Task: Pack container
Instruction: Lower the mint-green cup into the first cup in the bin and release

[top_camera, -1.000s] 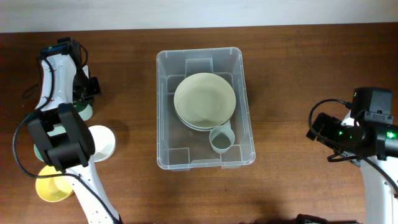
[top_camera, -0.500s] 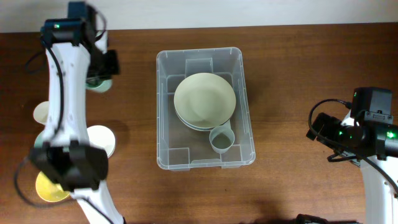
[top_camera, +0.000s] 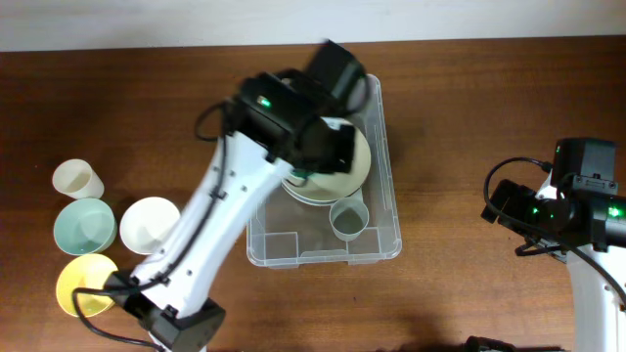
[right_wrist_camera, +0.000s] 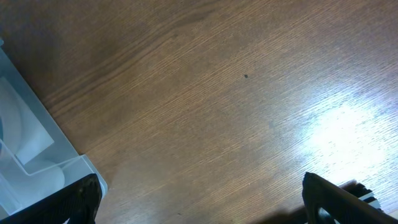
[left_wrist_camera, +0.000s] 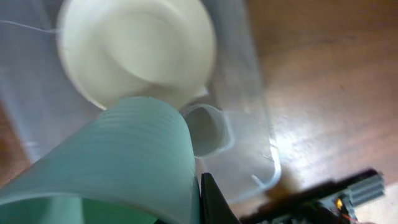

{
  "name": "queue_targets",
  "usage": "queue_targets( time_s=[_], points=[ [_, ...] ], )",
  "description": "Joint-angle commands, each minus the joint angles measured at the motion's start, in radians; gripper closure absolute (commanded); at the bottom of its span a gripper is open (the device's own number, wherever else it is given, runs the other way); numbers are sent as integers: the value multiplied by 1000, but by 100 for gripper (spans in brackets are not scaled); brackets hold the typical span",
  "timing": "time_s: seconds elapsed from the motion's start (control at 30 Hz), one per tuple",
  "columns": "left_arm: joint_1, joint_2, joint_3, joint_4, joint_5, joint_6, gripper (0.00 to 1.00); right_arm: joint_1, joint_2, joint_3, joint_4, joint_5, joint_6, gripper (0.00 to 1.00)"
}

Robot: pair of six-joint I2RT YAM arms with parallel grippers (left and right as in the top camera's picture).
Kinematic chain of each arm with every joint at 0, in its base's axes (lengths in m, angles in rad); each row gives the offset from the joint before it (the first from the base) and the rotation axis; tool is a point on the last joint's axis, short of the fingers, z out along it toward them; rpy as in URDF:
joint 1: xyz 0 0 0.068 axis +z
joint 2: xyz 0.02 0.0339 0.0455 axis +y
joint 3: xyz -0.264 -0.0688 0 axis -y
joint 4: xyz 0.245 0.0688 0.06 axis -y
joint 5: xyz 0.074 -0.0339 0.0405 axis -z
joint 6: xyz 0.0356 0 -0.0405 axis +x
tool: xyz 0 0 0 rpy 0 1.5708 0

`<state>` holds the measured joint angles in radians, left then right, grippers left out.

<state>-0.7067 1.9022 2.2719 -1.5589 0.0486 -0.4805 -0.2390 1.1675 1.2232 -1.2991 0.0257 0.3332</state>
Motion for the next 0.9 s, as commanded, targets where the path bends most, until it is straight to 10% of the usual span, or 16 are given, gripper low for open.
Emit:
queue_targets(
  time_s=[0.0, 0.7, 0.8, 0.87],
  points=[
    [-77, -3, -25, 3, -21, -51, 100, -3, -14, -3, -6, 12, -8, 1],
    [-155, 1, -361, 245, 8, -80, 98, -3, -14, -3, -13, 12, -8, 1],
    [-155, 1, -369, 260, 8, -80, 86, -3, -14, -3, -13, 12, -8, 1],
    [-155, 1, -369, 264, 8, -80, 56, -3, -14, -3, -13, 12, -8, 1]
  ],
)
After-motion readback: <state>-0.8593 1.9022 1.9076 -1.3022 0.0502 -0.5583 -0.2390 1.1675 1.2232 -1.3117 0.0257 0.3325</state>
